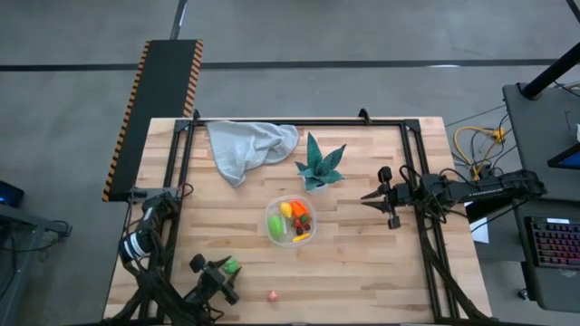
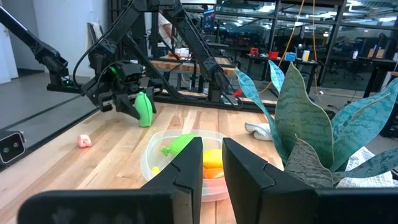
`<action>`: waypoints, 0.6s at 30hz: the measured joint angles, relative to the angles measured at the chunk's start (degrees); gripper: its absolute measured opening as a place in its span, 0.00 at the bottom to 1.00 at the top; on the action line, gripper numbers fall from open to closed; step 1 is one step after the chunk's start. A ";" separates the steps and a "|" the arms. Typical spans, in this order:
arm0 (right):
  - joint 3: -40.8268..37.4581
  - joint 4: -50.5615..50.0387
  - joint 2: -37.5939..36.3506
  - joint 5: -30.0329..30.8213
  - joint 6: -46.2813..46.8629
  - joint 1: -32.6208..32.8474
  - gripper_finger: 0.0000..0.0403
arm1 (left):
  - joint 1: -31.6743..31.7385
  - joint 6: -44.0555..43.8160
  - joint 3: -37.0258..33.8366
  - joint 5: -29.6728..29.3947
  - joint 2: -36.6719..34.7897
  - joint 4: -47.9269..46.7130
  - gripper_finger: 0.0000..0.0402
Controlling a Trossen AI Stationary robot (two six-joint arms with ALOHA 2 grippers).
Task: Pick and placing Produce into tupperware
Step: Put the green corn into the transparent bin
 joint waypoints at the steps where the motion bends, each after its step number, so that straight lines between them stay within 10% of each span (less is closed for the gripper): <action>1: 0.00 0.00 0.00 0.00 0.02 0.02 0.13 | 0.04 0.02 0.00 0.00 -0.37 -0.56 0.46; 18: 0.00 0.00 0.00 0.00 0.00 0.02 0.13 | 8.78 17.44 -3.14 -10.69 -13.68 -7.62 0.46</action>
